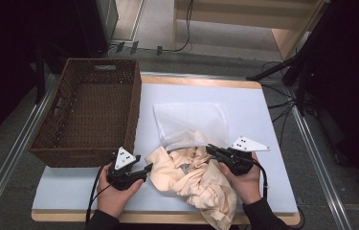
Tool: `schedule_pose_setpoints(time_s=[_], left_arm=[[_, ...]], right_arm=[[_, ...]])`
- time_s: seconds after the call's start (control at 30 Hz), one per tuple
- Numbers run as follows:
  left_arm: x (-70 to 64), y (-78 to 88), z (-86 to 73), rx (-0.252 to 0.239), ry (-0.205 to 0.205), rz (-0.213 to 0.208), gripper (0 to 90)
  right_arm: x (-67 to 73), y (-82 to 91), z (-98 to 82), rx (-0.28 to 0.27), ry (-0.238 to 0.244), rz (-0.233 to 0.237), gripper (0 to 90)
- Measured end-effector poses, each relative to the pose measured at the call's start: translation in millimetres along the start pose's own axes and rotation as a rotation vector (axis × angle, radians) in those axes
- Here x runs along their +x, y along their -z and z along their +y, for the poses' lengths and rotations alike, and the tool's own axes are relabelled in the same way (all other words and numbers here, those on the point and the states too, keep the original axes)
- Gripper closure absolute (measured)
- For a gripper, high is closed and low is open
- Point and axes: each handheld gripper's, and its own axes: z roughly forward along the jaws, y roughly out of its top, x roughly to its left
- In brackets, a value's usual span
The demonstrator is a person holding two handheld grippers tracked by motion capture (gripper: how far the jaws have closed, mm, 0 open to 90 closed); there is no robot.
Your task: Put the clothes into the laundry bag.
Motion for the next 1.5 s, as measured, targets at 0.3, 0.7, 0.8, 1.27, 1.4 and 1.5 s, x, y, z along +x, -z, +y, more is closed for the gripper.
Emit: schedule_pose_setpoints(time_s=[0.3, 0.7, 0.8, 1.27, 1.4, 1.5], left_arm=[[-12.7, -18.8, 0.0, 0.022, -0.032, 0.057, 43.9], [-20.8, -22.6, -1.9, 0.06, -0.03, 0.008, 43.4], [-21.8, -22.4, -1.6, 0.065, -0.047, -0.005, 55.3], [-36.7, -2.3, 11.7, -0.045, -0.105, 0.016, 88.3], [-45.1, 5.8, 20.8, -0.103, -0.119, -0.028, 88.2], [-57.5, 4.0, 26.1, -0.11, -0.126, -0.112, 88.3]], right_arm=[[0.9, -0.2, -0.7, 0.005, -0.003, -0.002, 89.3], [1.0, -1.0, -0.8, 0.006, -0.003, 0.0, 89.3], [1.0, -1.0, -0.8, 0.007, -0.003, 0.0, 89.3], [0.3, -1.1, -1.7, 0.01, -0.003, 0.002, 89.3], [-0.1, -1.4, -1.6, 0.011, -0.005, 0.002, 89.3], [0.0, -1.7, -1.3, 0.008, -0.006, 0.002, 89.3]])
